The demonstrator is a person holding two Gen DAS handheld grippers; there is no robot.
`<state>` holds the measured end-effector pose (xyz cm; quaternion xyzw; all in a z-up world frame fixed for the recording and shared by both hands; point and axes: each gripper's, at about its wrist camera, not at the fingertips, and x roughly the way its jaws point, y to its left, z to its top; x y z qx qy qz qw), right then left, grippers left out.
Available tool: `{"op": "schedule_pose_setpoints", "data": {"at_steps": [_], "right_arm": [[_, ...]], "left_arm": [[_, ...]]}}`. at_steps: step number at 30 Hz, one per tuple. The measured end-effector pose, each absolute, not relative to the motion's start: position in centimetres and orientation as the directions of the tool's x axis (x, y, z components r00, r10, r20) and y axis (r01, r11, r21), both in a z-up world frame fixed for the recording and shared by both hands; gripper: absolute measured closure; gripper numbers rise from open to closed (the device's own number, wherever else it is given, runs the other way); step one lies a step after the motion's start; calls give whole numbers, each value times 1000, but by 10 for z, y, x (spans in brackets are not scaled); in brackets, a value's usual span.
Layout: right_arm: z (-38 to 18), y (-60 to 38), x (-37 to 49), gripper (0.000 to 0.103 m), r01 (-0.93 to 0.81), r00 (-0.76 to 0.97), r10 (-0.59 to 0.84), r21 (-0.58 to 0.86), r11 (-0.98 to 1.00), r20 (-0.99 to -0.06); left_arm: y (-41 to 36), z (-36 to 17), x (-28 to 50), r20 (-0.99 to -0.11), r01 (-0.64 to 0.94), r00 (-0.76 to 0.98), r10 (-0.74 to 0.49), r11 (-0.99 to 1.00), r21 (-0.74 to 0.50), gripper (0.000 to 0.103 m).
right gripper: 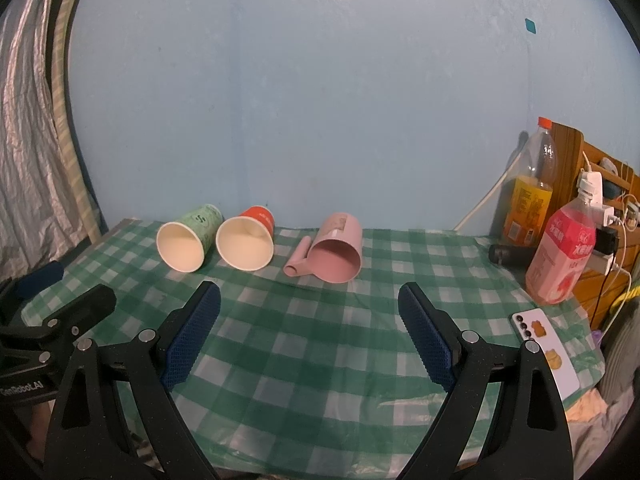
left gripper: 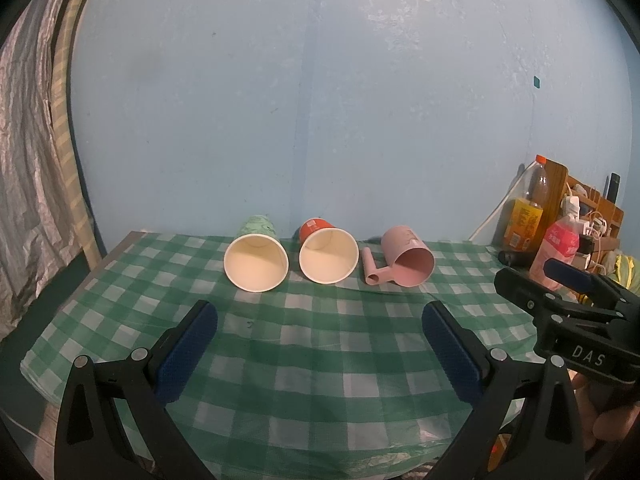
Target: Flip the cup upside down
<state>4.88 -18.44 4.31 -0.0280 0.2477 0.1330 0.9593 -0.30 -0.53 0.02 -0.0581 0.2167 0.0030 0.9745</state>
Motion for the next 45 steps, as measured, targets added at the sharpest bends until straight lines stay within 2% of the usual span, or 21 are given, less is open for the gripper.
{"op": "schedule_pose_setpoints", "data": {"at_steps": [45], "right_arm": [[35, -183, 44, 13, -269, 835, 240, 14, 963, -496]], "left_arm": [[-7, -6, -1, -447, -21, 893, -43, 990, -137, 0]]}}
